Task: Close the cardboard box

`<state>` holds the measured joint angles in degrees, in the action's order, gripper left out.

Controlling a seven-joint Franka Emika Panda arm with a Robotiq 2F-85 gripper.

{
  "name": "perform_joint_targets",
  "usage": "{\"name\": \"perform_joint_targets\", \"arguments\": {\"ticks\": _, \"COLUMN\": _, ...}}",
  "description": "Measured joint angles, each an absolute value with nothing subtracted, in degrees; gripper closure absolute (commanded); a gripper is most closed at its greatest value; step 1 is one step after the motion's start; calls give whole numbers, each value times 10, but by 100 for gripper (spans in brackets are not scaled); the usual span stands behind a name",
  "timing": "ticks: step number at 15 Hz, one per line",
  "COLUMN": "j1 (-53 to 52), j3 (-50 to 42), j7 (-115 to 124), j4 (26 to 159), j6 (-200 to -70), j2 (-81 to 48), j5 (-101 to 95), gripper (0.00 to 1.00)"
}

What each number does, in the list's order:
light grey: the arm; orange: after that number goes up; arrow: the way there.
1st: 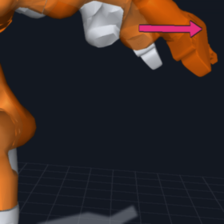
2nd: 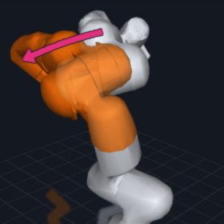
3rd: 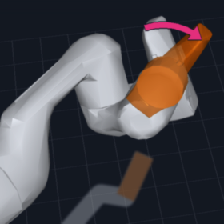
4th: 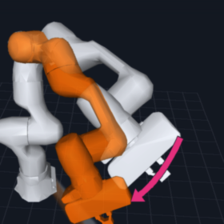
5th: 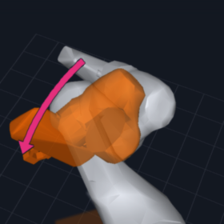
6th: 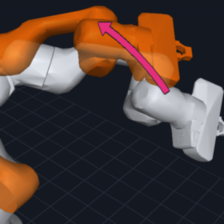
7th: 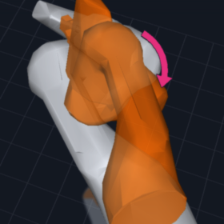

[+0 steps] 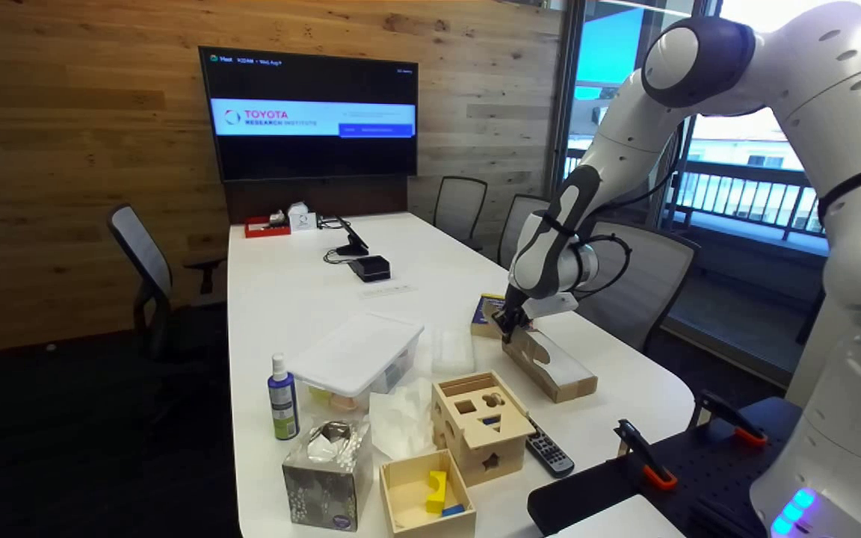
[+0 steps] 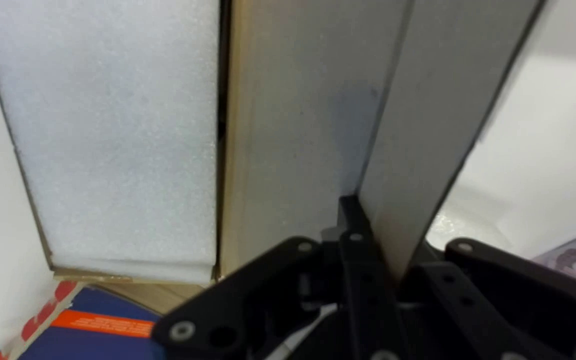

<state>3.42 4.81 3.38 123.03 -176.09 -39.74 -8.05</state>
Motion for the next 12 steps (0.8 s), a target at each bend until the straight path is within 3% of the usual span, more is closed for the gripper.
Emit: {"name": "perform_joint_targets", "arguments": {"ticks": 12, "j1": 388, "j3": 302, "j7": -168, "j4": 1258, "j6": -1763, "j2": -424, "j5": -53, "gripper": 99}}
